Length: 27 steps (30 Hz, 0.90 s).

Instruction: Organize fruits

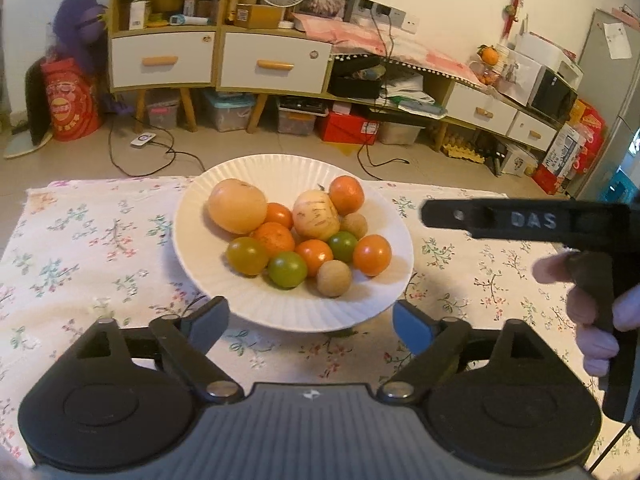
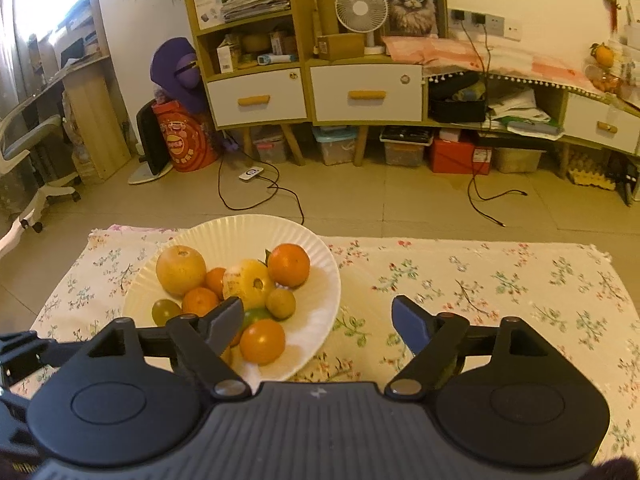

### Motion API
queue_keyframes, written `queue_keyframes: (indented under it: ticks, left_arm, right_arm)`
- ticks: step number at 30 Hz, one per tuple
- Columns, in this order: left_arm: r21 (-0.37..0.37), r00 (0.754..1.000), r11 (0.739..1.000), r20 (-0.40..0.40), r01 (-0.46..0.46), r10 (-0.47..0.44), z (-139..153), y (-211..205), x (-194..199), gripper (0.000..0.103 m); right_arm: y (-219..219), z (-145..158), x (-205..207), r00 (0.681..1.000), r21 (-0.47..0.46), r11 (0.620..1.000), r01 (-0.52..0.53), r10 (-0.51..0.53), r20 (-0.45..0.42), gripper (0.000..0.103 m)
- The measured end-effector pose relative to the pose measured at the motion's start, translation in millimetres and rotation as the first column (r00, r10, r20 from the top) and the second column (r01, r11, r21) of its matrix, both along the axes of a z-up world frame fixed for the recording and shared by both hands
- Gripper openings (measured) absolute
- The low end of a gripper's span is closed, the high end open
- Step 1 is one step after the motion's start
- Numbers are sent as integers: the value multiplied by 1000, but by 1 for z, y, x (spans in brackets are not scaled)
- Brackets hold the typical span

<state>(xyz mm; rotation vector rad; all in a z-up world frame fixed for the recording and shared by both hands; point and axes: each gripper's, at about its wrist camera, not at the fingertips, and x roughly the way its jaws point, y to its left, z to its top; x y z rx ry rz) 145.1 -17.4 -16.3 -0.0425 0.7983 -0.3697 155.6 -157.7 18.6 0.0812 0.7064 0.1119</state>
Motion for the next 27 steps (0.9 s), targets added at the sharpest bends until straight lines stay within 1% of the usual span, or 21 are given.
queue_keyframes:
  ticks: [1, 3, 6, 10, 14, 18, 23, 27]
  left_arm:
    - [2, 1000, 1000, 4, -8, 8, 1, 3, -2, 80]
    - [10, 1000, 1000, 8, -23, 23, 3, 7, -5, 84]
    - [25, 999, 999, 3, -48, 48, 6, 13, -10, 86]
    - [46, 997, 996, -13, -82, 82, 10, 21, -17, 86]
    - [58, 993, 993, -37, -107, 109, 13, 28, -25, 86]
    - [73, 990, 989, -57, -128, 132, 16, 31, -34, 86]
    - [109, 985, 983, -77, -145, 154, 18, 33, -47, 86]
    - [162, 981, 975, -94, -154, 171, 18, 33, -55, 86]
  right_arm:
    - [0, 1, -3, 1000, -1, 1000, 5, -5, -1, 82]
    - [0, 2, -10, 1000, -5, 1000, 14, -14, -5, 83]
    - [0, 4, -18, 1000, -17, 999, 27, -27, -9, 85]
    - [2, 7, -29, 999, -34, 998, 44, -45, -17, 86]
    - [5, 11, -40, 998, -33, 998, 55, -55, -24, 89]
    - [10, 13, -51, 997, -48, 997, 67, -70, -45, 90]
    - [17, 15, -63, 991, -58, 993, 98, -103, -90, 92]
    - [24, 16, -76, 987, -76, 992, 103, -111, -115, 95]
